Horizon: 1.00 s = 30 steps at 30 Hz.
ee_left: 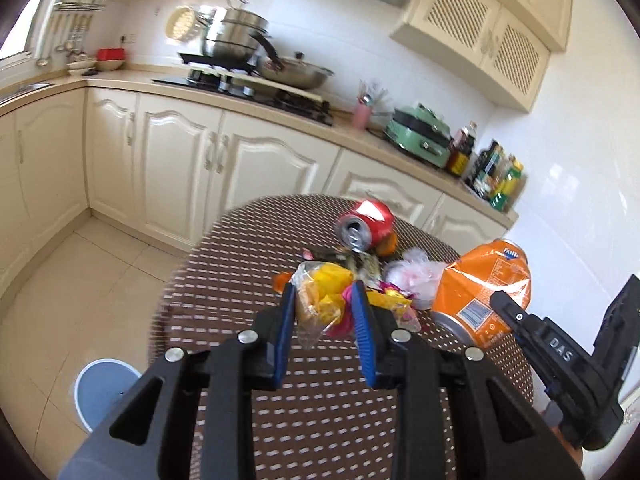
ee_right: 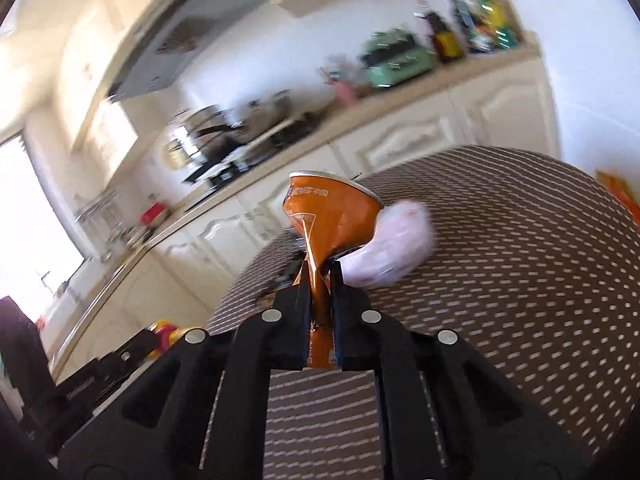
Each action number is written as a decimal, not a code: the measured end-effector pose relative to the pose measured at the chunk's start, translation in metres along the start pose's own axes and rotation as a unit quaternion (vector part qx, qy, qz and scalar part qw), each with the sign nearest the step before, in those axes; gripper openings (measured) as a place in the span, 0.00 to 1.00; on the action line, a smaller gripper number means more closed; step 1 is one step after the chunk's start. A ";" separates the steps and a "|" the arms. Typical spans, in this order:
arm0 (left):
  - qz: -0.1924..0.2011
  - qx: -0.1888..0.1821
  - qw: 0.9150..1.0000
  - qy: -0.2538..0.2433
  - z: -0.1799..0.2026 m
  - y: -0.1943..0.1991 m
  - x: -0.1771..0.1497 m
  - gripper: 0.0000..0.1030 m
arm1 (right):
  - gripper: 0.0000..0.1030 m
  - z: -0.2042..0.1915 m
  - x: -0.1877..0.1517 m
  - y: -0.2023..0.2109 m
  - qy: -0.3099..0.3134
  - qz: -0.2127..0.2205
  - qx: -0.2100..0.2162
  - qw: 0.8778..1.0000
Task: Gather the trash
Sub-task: 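Move both items over the bin and open both tools to drop them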
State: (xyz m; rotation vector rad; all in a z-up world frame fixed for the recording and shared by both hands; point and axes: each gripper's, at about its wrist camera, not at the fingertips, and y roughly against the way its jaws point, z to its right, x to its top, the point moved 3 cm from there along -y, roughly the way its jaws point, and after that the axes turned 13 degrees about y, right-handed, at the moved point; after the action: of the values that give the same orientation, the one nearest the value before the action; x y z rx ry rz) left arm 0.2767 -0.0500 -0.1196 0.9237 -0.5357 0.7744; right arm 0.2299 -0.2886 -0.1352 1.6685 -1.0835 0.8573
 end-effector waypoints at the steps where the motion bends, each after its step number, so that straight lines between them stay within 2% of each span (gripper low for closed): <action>1: 0.009 0.005 1.000 0.006 -0.010 0.009 0.004 0.26 | 0.09 -0.017 0.000 -0.003 0.012 -0.002 0.016 1.000; 4: 0.033 0.032 0.999 0.023 -0.042 0.033 0.014 0.26 | 0.09 -0.060 -0.003 -0.015 0.047 -0.012 0.050 0.998; 9: 0.061 0.090 0.993 0.048 -0.104 0.067 0.024 0.26 | 0.09 -0.149 -0.034 -0.046 0.109 -0.048 0.118 0.986; 11: 0.068 0.132 0.987 0.063 -0.140 0.079 0.027 0.26 | 0.09 -0.180 -0.051 -0.059 0.128 -0.064 0.139 0.980; 15: 0.064 0.182 0.977 0.096 -0.204 0.090 0.028 0.26 | 0.09 -0.237 -0.090 -0.094 0.162 -0.108 0.177 0.965; 22: 0.016 0.254 0.954 0.158 -0.316 0.077 0.009 0.26 | 0.09 -0.291 -0.172 -0.163 0.206 -0.203 0.203 0.936; 25: -0.010 0.274 0.946 0.175 -0.354 0.061 -0.006 0.26 | 0.09 -0.302 -0.213 -0.193 0.219 -0.246 0.205 0.922; 30: -0.057 0.290 0.934 0.199 -0.403 0.024 -0.030 0.26 | 0.09 -0.308 -0.257 -0.234 0.234 -0.292 0.192 0.907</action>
State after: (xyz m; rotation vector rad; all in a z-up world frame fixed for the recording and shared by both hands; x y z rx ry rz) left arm 0.2739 0.2935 -0.3331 1.2842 0.1194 1.0053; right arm 0.3347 0.1129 -0.3434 1.8257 -0.0616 1.0267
